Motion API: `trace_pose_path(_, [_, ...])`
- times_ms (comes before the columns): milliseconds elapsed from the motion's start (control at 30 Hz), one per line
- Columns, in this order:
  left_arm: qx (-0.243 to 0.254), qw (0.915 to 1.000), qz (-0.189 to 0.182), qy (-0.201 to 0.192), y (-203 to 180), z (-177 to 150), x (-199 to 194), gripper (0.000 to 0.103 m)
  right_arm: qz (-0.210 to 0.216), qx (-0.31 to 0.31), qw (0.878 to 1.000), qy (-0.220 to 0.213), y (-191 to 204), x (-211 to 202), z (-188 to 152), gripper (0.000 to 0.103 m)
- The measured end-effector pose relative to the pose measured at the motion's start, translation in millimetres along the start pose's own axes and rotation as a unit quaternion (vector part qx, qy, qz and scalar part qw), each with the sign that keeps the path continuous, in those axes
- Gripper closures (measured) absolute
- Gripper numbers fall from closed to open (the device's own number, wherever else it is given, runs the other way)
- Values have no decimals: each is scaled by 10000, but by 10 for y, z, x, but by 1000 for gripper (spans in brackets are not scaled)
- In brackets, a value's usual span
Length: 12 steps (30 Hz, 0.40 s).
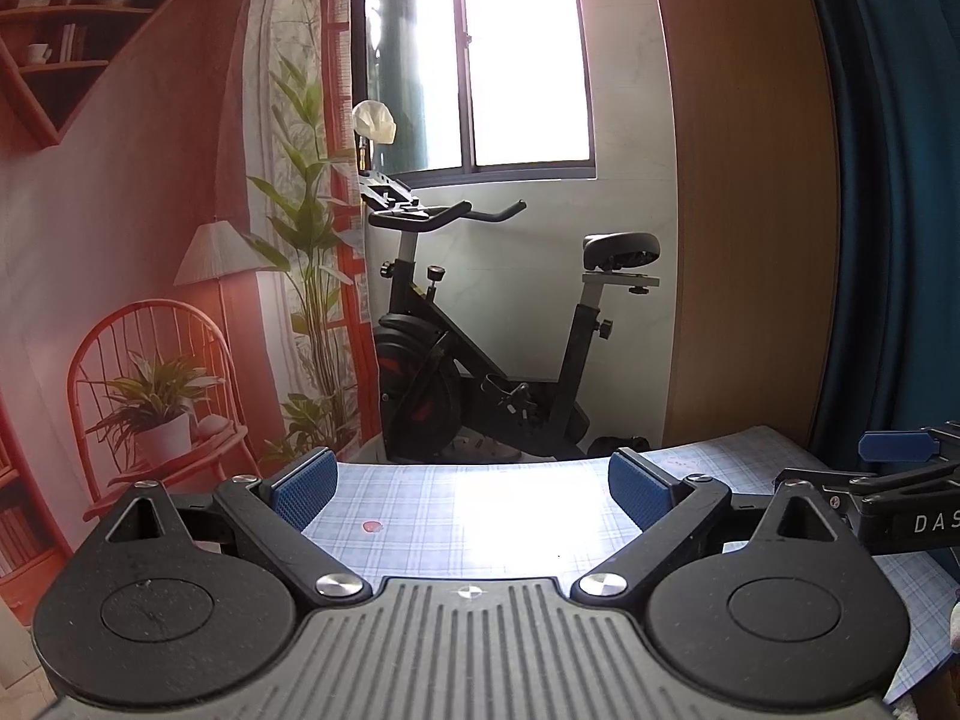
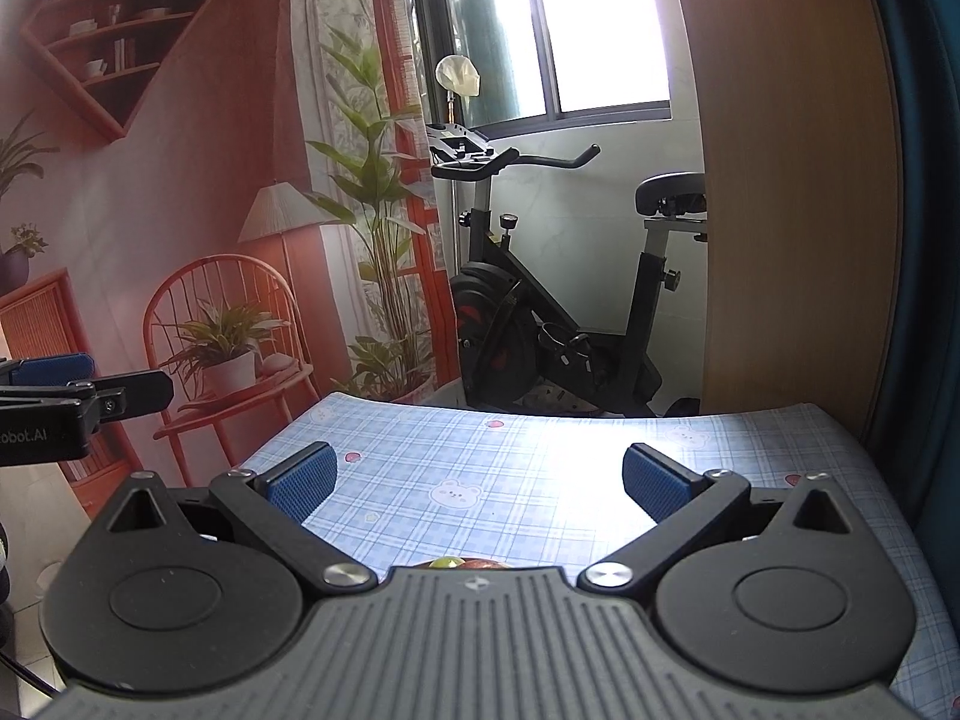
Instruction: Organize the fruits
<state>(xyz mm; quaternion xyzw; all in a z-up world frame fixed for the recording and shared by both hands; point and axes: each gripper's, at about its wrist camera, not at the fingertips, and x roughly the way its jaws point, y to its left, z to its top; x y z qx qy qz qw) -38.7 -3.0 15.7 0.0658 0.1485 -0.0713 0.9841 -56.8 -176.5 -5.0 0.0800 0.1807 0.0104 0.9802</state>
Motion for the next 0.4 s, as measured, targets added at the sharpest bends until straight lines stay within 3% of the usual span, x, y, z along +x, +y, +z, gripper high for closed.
trace_pose_path(400, [-45, 10000, -58, -10, 24, 2, 14, 3, 23, -2, 10000, 10, 10, -6, 4, 0])
